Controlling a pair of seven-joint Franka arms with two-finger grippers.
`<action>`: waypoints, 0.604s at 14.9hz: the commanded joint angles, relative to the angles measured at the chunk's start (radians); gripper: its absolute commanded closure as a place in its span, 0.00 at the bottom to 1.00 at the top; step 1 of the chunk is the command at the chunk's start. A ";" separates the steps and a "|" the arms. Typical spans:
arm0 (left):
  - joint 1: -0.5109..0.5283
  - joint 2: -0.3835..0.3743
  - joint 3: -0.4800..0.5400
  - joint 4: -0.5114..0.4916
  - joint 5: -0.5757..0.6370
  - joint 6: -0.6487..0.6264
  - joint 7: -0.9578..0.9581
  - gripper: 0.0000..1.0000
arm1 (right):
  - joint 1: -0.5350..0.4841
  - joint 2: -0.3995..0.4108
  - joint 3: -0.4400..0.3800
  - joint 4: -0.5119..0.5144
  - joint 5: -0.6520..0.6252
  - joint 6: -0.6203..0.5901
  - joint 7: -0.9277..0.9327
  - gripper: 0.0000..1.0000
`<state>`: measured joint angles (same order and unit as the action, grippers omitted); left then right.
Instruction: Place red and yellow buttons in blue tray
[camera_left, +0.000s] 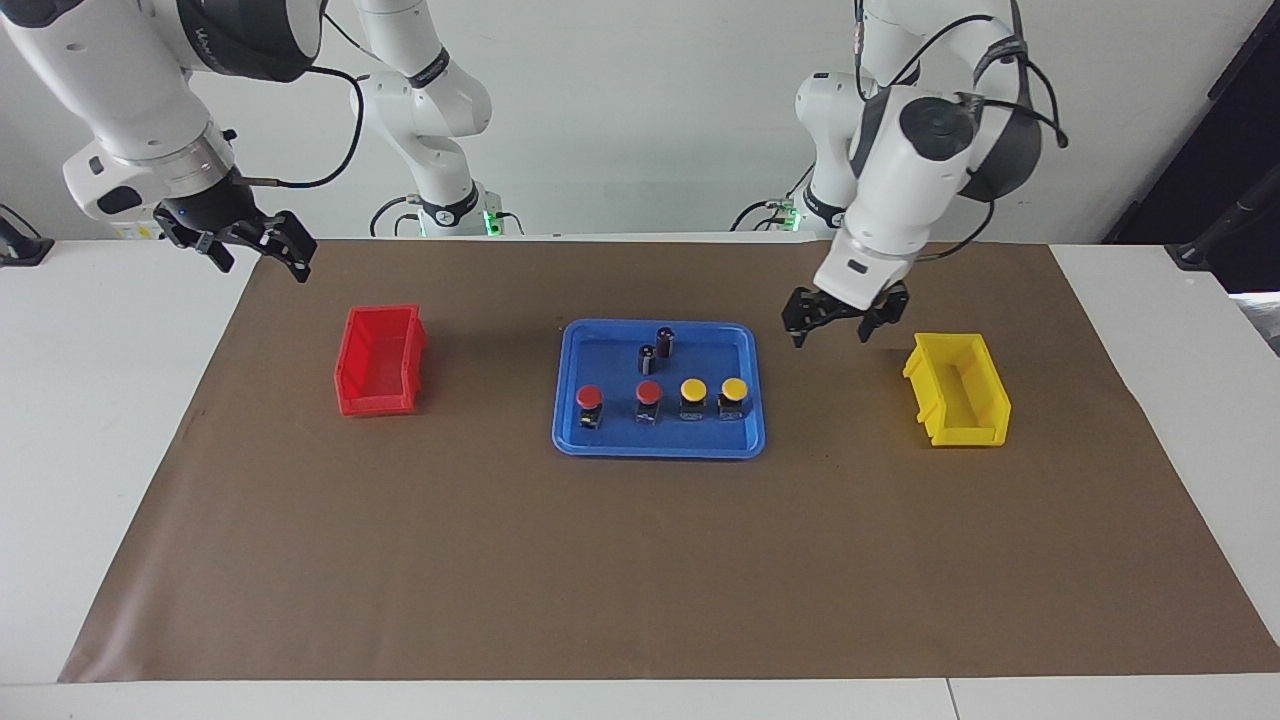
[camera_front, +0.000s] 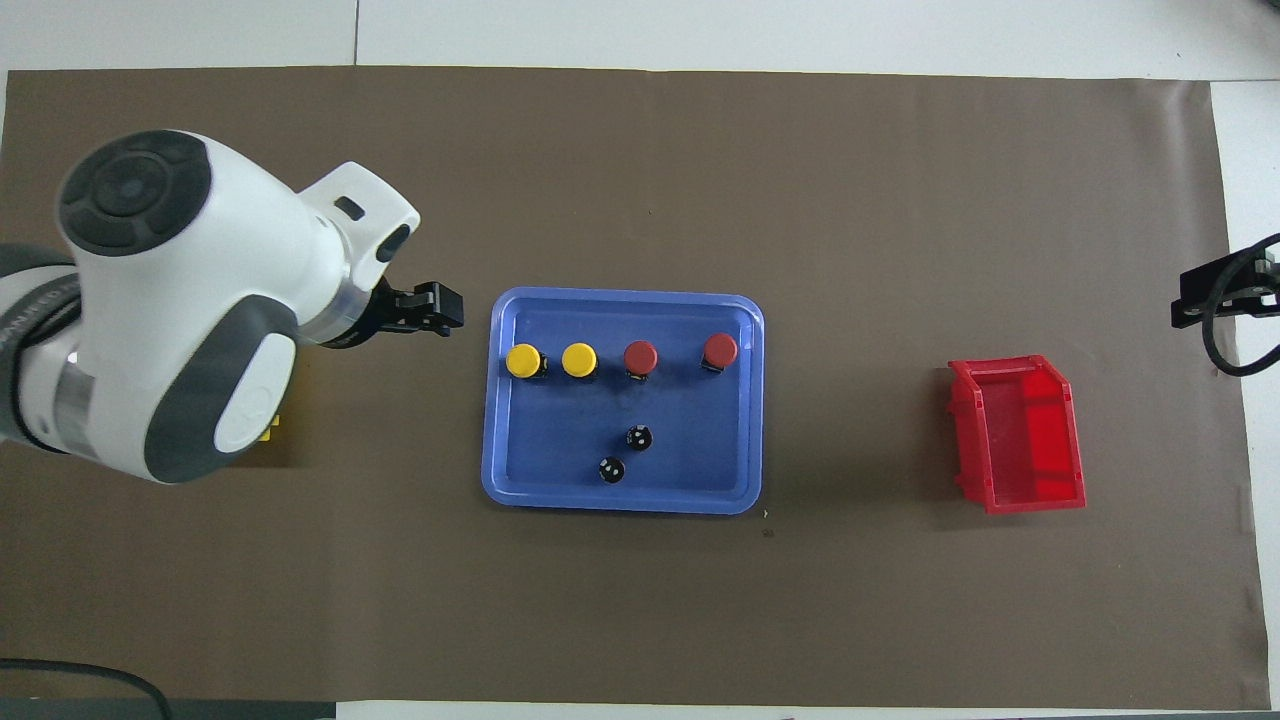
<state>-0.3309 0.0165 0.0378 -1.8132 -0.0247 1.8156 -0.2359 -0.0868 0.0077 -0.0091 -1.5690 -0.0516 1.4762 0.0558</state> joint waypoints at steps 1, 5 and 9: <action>0.125 -0.046 -0.004 -0.001 0.014 -0.053 0.189 0.00 | -0.008 -0.023 0.006 -0.026 0.007 0.015 -0.017 0.00; 0.173 -0.044 -0.001 0.038 0.078 -0.058 0.230 0.00 | -0.008 -0.023 0.006 -0.026 0.007 0.015 -0.017 0.00; 0.197 -0.061 0.001 0.060 0.074 -0.116 0.279 0.00 | -0.008 -0.023 0.006 -0.026 0.006 0.015 -0.017 0.00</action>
<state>-0.1466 -0.0296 0.0444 -1.7739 0.0338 1.7471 0.0087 -0.0868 0.0076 -0.0091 -1.5690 -0.0516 1.4762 0.0558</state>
